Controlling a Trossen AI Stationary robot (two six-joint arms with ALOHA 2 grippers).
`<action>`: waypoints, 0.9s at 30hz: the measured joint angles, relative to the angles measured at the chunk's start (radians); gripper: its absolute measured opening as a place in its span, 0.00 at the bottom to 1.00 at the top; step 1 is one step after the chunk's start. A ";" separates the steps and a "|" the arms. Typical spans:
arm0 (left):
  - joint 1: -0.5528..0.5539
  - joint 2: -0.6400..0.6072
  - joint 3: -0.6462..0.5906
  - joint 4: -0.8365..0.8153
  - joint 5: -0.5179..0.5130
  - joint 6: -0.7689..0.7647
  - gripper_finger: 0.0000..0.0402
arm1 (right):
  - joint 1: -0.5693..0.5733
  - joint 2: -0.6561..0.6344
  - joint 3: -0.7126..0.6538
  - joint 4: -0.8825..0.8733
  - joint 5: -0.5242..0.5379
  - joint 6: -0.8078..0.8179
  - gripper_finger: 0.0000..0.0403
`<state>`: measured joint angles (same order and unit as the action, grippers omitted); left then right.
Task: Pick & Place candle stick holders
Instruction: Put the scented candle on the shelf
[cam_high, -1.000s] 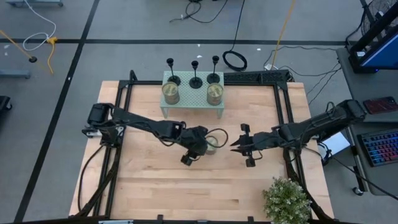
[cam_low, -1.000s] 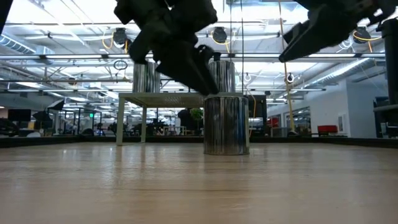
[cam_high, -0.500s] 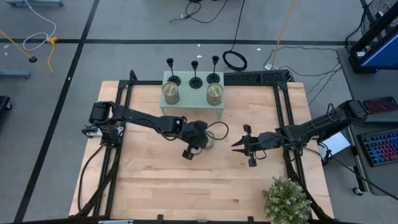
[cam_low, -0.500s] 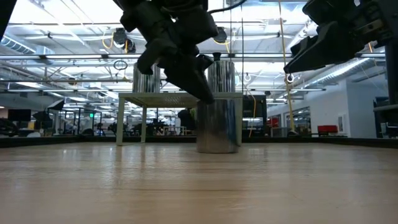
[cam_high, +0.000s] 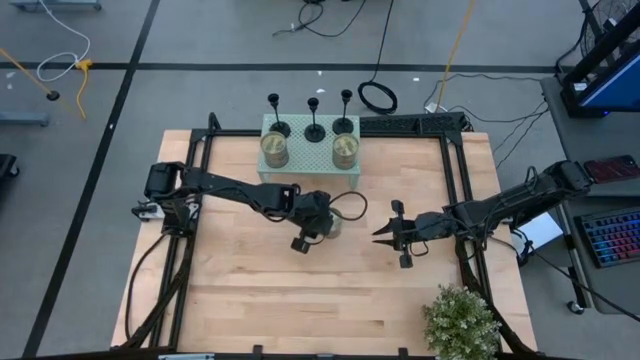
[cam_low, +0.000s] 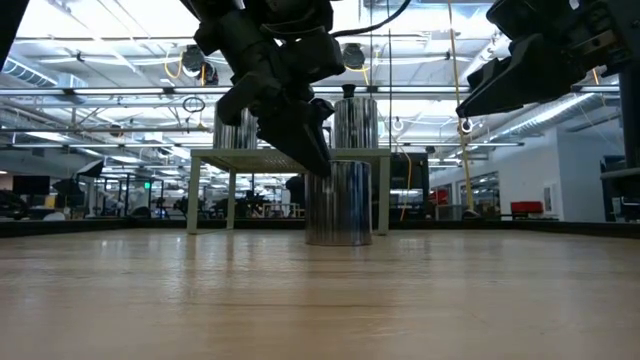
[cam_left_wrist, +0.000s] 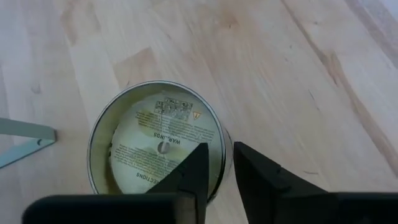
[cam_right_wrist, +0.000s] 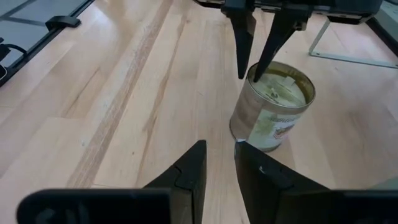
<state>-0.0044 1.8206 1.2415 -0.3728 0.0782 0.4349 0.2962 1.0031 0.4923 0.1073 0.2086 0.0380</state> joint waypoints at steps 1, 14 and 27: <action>0.000 0.000 0.000 0.001 0.000 -0.001 0.18 | 0.000 0.000 0.000 0.000 0.000 0.000 0.19; -0.014 -0.093 -0.002 -0.018 0.053 -0.195 0.02 | 0.000 0.000 0.000 -0.002 0.000 0.028 0.19; 0.054 -0.279 0.290 -0.363 -0.345 -0.386 0.01 | -0.039 0.000 0.000 0.083 -0.004 -0.022 0.19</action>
<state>0.0500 1.5413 1.5318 -0.7360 -0.2672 0.0490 0.2572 1.0035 0.4927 0.1902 0.2049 0.0163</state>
